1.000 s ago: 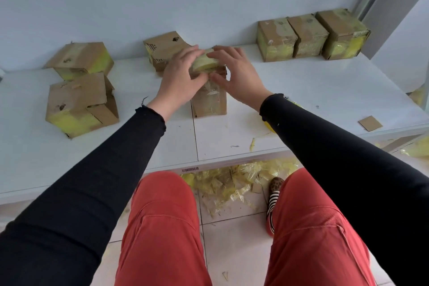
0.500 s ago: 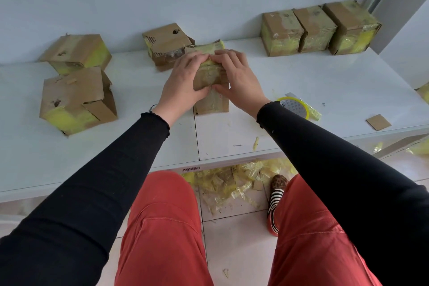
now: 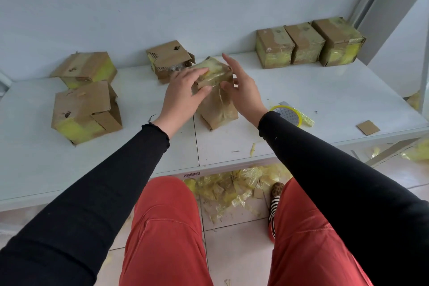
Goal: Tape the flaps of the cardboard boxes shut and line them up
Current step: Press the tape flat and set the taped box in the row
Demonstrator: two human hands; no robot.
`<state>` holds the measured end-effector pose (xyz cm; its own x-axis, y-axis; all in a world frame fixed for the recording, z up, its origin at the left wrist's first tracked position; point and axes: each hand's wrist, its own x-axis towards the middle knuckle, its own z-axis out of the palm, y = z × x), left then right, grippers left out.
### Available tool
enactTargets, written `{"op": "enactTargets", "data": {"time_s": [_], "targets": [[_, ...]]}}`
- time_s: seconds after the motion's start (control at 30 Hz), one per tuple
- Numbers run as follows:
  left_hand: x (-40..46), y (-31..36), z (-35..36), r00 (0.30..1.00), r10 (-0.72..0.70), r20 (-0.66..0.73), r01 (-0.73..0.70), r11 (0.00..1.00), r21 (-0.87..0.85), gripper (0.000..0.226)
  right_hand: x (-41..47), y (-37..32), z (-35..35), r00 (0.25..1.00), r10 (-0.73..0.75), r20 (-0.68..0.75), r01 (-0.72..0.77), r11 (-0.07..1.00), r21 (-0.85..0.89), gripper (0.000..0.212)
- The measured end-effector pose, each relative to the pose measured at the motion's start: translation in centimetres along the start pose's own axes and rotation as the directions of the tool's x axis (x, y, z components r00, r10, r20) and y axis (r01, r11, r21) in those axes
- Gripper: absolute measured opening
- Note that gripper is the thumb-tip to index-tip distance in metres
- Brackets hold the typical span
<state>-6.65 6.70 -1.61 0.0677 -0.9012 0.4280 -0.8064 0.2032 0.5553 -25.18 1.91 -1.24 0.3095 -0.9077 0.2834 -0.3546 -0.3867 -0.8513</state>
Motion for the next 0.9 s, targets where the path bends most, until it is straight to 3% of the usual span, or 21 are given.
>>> {"op": "enactTargets", "data": {"time_s": [0.13, 0.23, 0.3, 0.37, 0.47, 0.6, 0.73, 0.8, 0.83, 0.87, 0.9], "targets": [[-1.1, 0.4, -0.1, 0.957, -0.285, -0.045, 0.262, 0.925, -0.274, 0.043, 1.0, -1.6, -0.6, 1.0, -0.015, 0.022, 0.015, 1.0, 0.008, 0.047], [-2.7, -0.6, 1.0, 0.909, -0.41, 0.071, 0.414, 0.876, -0.246, 0.038, 0.9, -1.4, -0.6, 0.96, 0.032, 0.277, 0.03, 0.976, -0.215, 0.043], [-3.5, -1.2, 1.2, 0.88, -0.457, 0.127, 0.473, 0.865, -0.166, 0.041, 0.2, -1.0, 0.0, 0.914, 0.073, 0.398, 0.135, 0.873, -0.469, 0.043], [-3.2, -1.4, 1.1, 0.927, -0.363, 0.094, 0.37, 0.926, -0.077, 0.046, -0.7, -0.9, 0.8, 0.898, 0.019, 0.44, 0.283, 0.739, -0.611, 0.046], [-2.4, -1.0, 1.5, 0.977, -0.076, 0.2, 0.076, 0.997, 0.004, 0.049, -2.4, -0.6, 2.0, 0.895, -0.024, 0.445, 0.326, 0.716, -0.618, 0.058], [-2.6, -1.3, 2.0, 0.95, -0.041, 0.309, 0.017, 0.997, 0.08, 0.055, -3.3, 0.0, 2.7, 0.913, -0.004, 0.409, 0.297, 0.694, -0.656, 0.063], [-2.1, -1.2, 1.3, 0.949, -0.099, 0.299, 0.123, 0.99, -0.063, 0.053, -2.8, 0.1, 0.9, 0.897, -0.114, 0.427, 0.37, 0.722, -0.585, 0.055], [-2.5, -1.3, 0.8, 0.964, -0.152, 0.217, 0.185, 0.972, -0.142, 0.057, -3.2, 1.1, -0.4, 0.964, -0.163, 0.209, 0.247, 0.838, -0.486, 0.046], [-3.0, -1.4, 0.6, 0.964, -0.201, 0.173, 0.234, 0.952, -0.198, 0.062, -3.6, 1.6, -1.0, 0.995, -0.094, 0.037, 0.102, 0.935, -0.339, 0.046], [-3.3, -1.4, 0.5, 0.948, -0.28, 0.155, 0.314, 0.904, -0.29, 0.066, -4.1, 1.9, -1.5, 0.994, 0.063, -0.092, -0.071, 0.994, -0.079, 0.05], [-3.5, -1.3, 0.5, 0.907, -0.377, 0.185, 0.42, 0.809, -0.411, 0.069, -4.7, 2.0, -1.8, 0.959, 0.259, -0.117, -0.23, 0.948, 0.22, 0.056]]}}
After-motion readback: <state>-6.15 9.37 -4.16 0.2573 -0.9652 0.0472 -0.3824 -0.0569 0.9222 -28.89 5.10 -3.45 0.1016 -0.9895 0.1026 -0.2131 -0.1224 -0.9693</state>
